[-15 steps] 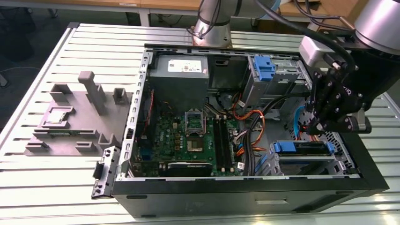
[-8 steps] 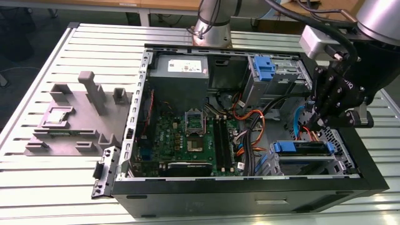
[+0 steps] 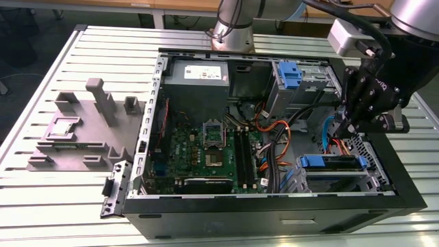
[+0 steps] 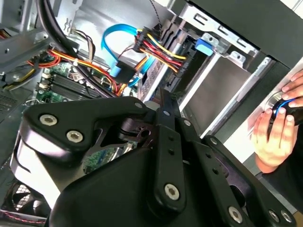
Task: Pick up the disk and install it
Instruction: 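Insert the second disk wire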
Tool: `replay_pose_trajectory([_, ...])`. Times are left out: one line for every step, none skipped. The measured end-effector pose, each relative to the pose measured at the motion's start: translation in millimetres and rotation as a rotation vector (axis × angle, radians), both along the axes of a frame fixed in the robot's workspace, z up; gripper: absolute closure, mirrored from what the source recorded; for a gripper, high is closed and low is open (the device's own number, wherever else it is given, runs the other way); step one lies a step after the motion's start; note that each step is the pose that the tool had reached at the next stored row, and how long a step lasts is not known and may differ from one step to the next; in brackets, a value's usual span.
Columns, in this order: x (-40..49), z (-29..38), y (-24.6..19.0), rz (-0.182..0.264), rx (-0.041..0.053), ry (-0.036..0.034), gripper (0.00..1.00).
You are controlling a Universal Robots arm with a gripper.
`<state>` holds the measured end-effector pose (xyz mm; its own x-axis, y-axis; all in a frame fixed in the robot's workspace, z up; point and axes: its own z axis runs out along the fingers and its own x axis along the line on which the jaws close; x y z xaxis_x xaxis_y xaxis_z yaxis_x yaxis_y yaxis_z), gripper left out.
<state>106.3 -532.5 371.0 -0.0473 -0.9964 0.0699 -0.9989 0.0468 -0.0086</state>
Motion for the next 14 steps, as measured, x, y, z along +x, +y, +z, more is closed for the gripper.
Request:
replay_pose_trajectory([0.0, 0.0, 1.9, 0.0, -0.0002, 0.0, 0.9])
replay_pose_trajectory([0.0, 0.3, 3.4, 0.0, -0.0005, 0.0, 0.9])
replay_pose_trajectory([0.0, 0.8, 4.4, 0.0, -0.0005, 0.0, 0.9])
replay_pose_trajectory([0.0, 1.5, 5.6, 0.0, -0.0006, 0.0, 0.9])
replay_pose_trajectory([0.0, 2.2, 6.7, 0.0, -0.0006, 0.0, 0.9])
replay_pose_trajectory([0.0, 3.1, 7.8, 0.0, -0.0008, 0.0, 0.9])
replay_pose_trajectory([0.0, 4.1, 8.9, 0.0, -0.0007, 0.0, 0.9])
replay_pose_trajectory([0.0, 5.2, 10.0, 0.0, -0.0007, 0.0, 0.9])
replay_pose_trajectory([0.0, 6.3, 11.0, 0.0, -0.0008, 0.0, 0.9])
replay_pose_trajectory([0.0, 7.3, 12.2, 0.0, -0.0007, 0.0, 0.9])
replay_pose_trajectory([0.0, 8.3, 13.3, 0.0, -0.0007, 0.0, 0.9])
replay_pose_trajectory([0.0, 9.1, 14.6, 0.0, -0.001, 0.0, 0.9])
replay_pose_trajectory([0.0, 9.3, 16.0, -0.002, -0.0012, 0.0, 0.9])
replay_pose_trajectory([0.0, 9.3, 17.3, -0.004, -0.0016, -0.0001, 0.9])
